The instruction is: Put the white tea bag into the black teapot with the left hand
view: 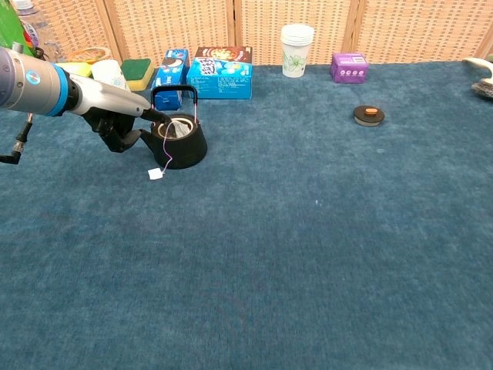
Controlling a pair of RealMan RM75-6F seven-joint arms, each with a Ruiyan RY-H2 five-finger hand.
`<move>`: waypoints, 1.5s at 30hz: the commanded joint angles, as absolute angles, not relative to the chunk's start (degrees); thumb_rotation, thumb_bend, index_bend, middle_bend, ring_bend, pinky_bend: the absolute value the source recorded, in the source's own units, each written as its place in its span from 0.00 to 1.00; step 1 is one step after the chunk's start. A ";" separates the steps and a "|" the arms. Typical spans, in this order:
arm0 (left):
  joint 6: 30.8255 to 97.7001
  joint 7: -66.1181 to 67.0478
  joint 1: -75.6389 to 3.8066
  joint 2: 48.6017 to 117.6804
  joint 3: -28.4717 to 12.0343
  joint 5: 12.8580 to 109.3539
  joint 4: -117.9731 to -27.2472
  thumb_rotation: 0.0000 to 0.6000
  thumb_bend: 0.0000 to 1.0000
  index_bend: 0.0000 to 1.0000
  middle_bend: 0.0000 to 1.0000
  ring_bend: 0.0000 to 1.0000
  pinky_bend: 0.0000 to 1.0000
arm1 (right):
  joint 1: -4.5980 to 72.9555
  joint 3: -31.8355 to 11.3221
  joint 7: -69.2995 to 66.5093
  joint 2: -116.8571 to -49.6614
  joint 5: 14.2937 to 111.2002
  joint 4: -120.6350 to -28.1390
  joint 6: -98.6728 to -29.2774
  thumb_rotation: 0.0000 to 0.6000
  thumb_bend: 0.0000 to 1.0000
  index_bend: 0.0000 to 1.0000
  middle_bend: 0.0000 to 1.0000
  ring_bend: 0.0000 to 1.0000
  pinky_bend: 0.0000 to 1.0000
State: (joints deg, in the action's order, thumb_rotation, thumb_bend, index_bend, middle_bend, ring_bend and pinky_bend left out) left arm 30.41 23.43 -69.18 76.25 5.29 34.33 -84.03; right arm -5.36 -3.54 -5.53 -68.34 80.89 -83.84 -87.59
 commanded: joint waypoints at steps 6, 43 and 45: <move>30.57 23.06 -70.52 77.73 5.45 33.88 -83.38 1.00 0.84 0.00 1.00 1.00 1.00 | -5.46 -3.68 -5.87 -68.31 80.52 -83.63 -87.43 1.00 0.21 0.45 0.52 0.64 0.51; 57.85 8.38 -50.92 64.06 3.52 59.97 -100.76 1.00 0.73 0.00 0.98 0.94 0.86 | -3.11 -4.29 -3.48 -67.92 82.99 -85.15 -86.67 1.00 0.21 0.45 0.52 0.62 0.50; 60.99 7.22 -47.91 62.49 4.38 63.16 -102.01 1.00 0.70 0.00 0.94 0.89 0.84 | -2.61 -4.46 -3.10 -67.87 83.44 -85.46 -86.61 1.00 0.21 0.45 0.52 0.61 0.49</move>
State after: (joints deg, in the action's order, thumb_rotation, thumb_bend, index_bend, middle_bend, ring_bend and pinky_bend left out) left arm 56.42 9.66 -52.31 65.19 3.47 58.83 -99.34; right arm -2.76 -4.37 -3.24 -67.91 83.30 -85.32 -86.66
